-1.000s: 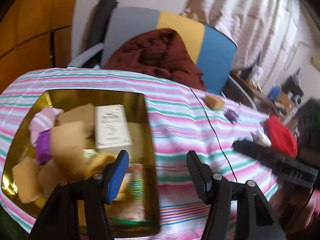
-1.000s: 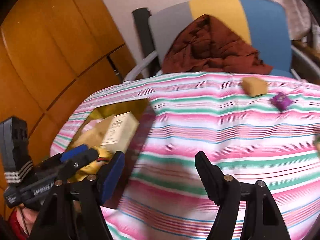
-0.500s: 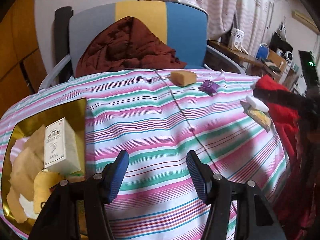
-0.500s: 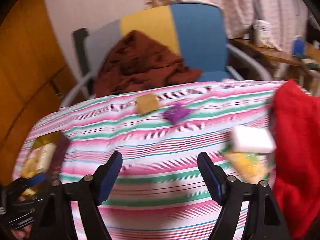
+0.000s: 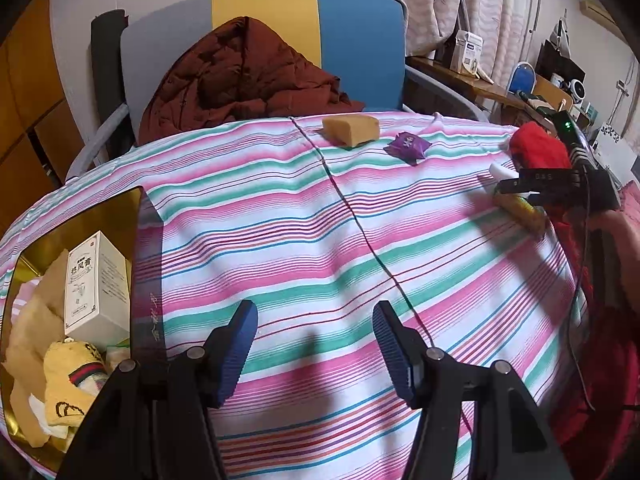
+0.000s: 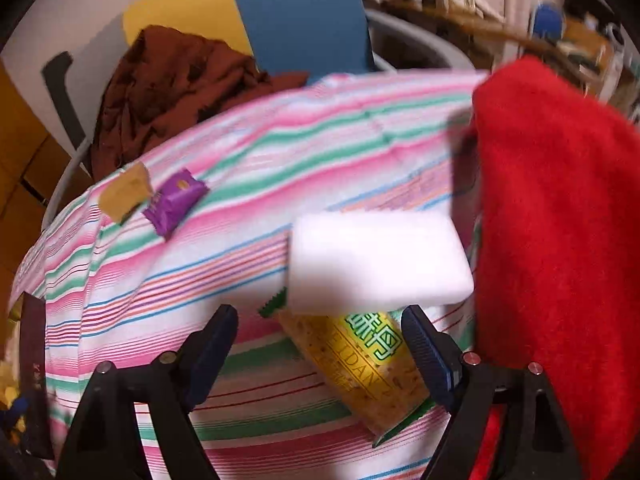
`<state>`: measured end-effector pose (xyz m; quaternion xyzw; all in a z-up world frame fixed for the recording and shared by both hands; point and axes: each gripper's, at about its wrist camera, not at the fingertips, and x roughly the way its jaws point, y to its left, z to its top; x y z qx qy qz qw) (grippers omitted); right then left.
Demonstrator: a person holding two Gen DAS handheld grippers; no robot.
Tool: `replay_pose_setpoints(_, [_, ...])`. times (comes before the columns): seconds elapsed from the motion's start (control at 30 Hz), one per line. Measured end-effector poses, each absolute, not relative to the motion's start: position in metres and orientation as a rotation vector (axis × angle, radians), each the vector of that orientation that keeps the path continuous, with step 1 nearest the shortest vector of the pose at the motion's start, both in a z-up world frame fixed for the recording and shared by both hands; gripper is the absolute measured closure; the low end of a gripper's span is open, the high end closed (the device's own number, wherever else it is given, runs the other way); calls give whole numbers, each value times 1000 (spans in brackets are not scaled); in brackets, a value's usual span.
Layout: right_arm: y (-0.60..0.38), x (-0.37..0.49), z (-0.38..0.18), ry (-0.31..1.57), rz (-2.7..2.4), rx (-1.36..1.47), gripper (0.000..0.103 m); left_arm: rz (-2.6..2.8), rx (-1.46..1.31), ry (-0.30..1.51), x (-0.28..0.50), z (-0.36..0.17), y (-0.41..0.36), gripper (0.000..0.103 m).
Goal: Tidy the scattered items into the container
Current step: 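Move both grippers back over the striped cloth toward the remaining items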
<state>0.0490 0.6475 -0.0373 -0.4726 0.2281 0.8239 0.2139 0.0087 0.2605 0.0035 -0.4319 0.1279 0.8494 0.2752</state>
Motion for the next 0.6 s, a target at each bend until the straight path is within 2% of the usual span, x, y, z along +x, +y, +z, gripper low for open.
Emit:
replay_pose_setpoints(0.17, [656,51,-52,752,2252,-1353,17,2275,-1158,339,9,4,263,42])
replay_pose_setpoints(0.37, [638,48,-49,774,2339,-1386,16,2268,-1178,310,9,0,262,42])
replay_pose_setpoints(0.5, [611,37,-42,982,2555,-1427,18,2265,-1176,320,9,1,266,42])
replay_pose_setpoints(0.6, [605,44,-17,830,2615,-1275,18,2263,-1168,324,11,2,269,42])
